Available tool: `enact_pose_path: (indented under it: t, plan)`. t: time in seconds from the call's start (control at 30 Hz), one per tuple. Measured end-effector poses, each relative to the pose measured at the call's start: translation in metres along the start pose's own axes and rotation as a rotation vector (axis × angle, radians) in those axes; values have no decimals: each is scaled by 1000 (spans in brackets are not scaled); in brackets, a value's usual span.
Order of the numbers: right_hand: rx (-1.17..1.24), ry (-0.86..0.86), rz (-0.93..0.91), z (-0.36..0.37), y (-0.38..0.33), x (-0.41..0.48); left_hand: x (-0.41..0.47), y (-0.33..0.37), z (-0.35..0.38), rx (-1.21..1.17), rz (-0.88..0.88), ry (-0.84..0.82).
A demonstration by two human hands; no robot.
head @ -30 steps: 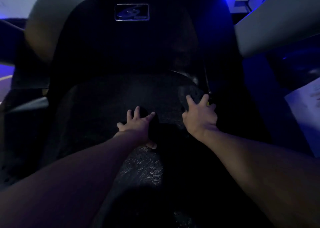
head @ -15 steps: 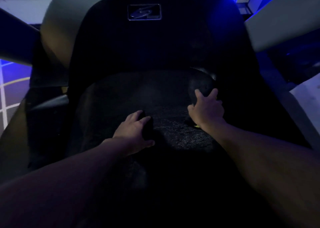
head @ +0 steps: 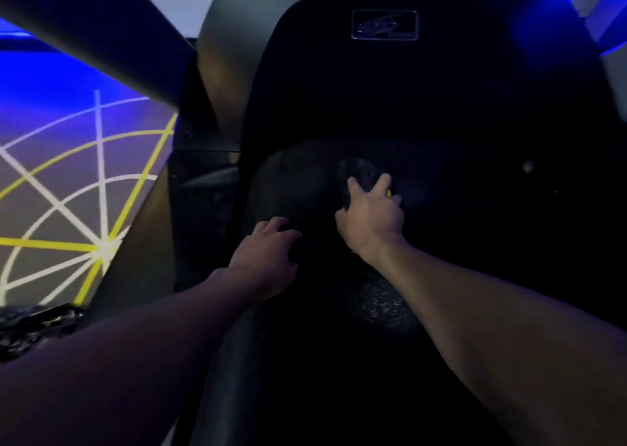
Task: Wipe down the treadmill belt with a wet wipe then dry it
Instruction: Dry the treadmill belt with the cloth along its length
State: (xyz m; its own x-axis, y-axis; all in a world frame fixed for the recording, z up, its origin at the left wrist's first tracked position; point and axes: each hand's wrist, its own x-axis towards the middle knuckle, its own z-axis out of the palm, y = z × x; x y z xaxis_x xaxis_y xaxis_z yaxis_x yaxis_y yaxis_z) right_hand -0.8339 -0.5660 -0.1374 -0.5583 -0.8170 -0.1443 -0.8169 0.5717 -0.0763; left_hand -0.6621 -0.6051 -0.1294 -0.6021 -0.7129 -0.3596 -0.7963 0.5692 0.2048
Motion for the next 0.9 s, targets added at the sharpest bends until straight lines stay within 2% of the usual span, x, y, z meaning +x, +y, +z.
enact_pose_path:
  t: [0.1,0.27,0.43,0.57,0.9]
  plan:
    - [-39,-2,-80,1,-36,-4,-14,-19,-8,110,-59,35]
    - [114,-53,-91,15,-107,-5,-37,-46,-14,439,-31,46]
    - [271,-144,-178,15,-135,-6,-41,-48,-12,313,-89,-67]
    - [113,-143,-177,4,-135,1,-36,-40,-13,276,-137,-110]
    - [119,-86,-308,14,-99,1,-19,-3,-13,286,-164,-166]
